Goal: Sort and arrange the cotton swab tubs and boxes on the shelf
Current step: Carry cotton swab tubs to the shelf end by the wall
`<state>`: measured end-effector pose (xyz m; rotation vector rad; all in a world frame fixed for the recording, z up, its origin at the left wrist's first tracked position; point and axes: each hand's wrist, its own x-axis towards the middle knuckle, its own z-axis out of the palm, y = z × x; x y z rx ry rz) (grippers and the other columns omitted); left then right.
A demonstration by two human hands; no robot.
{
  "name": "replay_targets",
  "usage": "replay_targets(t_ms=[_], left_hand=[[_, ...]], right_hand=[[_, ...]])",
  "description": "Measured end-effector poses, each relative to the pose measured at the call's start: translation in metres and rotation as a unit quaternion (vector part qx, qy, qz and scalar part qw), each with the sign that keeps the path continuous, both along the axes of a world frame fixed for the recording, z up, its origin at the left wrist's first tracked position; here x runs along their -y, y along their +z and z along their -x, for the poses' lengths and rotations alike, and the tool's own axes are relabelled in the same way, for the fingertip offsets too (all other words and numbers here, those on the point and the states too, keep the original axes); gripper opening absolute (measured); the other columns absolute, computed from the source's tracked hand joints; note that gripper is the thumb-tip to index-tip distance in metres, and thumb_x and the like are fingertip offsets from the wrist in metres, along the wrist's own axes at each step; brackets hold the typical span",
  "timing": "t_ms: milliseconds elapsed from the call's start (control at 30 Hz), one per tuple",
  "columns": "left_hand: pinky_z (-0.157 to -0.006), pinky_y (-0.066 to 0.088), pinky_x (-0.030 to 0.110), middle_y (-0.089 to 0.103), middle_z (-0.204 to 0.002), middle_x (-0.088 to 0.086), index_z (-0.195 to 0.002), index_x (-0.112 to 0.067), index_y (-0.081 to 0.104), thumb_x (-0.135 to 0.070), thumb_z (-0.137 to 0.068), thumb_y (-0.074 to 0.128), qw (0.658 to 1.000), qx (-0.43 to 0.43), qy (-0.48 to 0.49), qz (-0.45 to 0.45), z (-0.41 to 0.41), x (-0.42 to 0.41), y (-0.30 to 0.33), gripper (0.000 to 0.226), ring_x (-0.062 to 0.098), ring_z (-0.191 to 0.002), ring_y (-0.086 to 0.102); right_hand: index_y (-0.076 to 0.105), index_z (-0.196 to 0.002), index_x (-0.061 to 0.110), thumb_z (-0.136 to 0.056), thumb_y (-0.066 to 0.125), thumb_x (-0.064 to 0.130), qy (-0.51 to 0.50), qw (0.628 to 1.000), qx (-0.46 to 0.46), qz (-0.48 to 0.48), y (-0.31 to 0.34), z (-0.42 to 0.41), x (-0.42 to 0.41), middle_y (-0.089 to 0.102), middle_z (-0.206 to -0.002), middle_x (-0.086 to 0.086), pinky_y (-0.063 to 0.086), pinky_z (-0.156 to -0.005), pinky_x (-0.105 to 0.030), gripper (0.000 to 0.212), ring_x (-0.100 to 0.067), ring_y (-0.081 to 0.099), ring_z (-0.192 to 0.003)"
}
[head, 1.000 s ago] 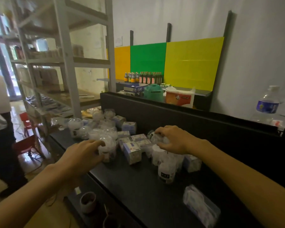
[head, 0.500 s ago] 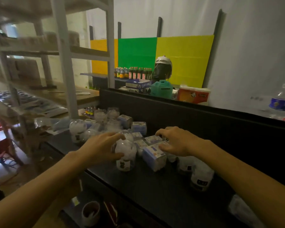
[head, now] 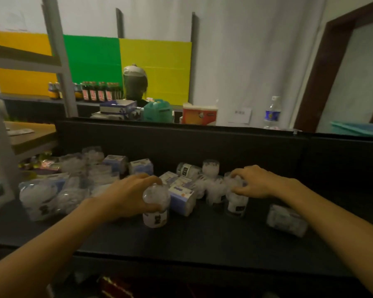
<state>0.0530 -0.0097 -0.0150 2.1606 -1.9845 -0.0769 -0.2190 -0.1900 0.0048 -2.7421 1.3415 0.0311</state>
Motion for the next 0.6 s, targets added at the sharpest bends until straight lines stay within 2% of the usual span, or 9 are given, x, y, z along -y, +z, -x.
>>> replay_targets(t_ms=[167, 233, 333, 467, 600], left_hand=[[-0.101, 0.037, 0.035, 0.033, -0.145, -0.009, -0.137, -0.042, 0.031, -0.054, -0.08, 0.064, 1.0, -0.019, -0.021, 0.01, -0.007, -0.004, -0.006, 0.067, 0.015, -0.13, 0.035], [-0.101, 0.037, 0.035, 0.031, -0.146, -0.008, -0.138, -0.042, 0.03, -0.052, -0.08, 0.064, 0.999, -0.025, -0.026, 0.016, -0.009, -0.006, -0.009, 0.068, 0.016, -0.132, 0.034], [-0.099, 0.038, 0.035, 0.031, -0.145, -0.006, -0.137, -0.045, 0.027, -0.052, -0.079, 0.066, 0.999, -0.022, -0.039, 0.019, -0.01, -0.009, -0.015, 0.07, 0.018, -0.131, 0.034], [-0.099, 0.043, 0.039, 0.036, -0.142, -0.005, -0.134, -0.047, 0.027, -0.052, -0.078, 0.066, 0.997, -0.043, -0.061, 0.015, -0.011, -0.01, -0.018, 0.068, 0.018, -0.128, 0.039], [-0.096, 0.045, 0.036, 0.04, -0.139, -0.007, -0.134, -0.046, 0.029, -0.058, -0.076, 0.065, 0.995, -0.035, -0.096, 0.02, -0.008, -0.009, -0.014, 0.069, 0.014, -0.122, 0.043]], right_hand=[[0.045, -0.134, 0.027, -0.084, 0.063, 0.048, -0.033, 0.999, 0.021, -0.021, -0.011, 0.007, -0.014, 0.051, -0.108, 0.003, 0.053, -0.085, -0.036, 0.057, -0.013, 0.056, -0.093], [0.044, -0.135, 0.026, -0.082, 0.068, 0.044, -0.036, 0.999, 0.022, -0.022, -0.014, 0.008, -0.022, 0.051, -0.111, 0.003, 0.053, -0.083, -0.033, 0.061, -0.012, 0.055, -0.093], [0.043, -0.135, 0.025, -0.082, 0.07, 0.039, -0.034, 0.999, 0.033, -0.011, -0.017, 0.007, -0.031, 0.049, -0.128, -0.001, 0.052, -0.087, -0.034, 0.061, -0.014, 0.054, -0.102], [0.044, -0.13, 0.029, -0.082, 0.068, 0.041, -0.033, 0.995, 0.084, -0.031, -0.025, 0.004, -0.044, 0.05, -0.126, 0.001, 0.054, -0.086, -0.035, 0.055, -0.01, 0.055, -0.1], [0.048, -0.126, 0.03, -0.079, 0.068, 0.048, -0.034, 0.993, 0.112, -0.01, -0.031, 0.005, -0.059, 0.051, -0.124, 0.003, 0.054, -0.086, -0.038, 0.054, -0.013, 0.056, -0.102]])
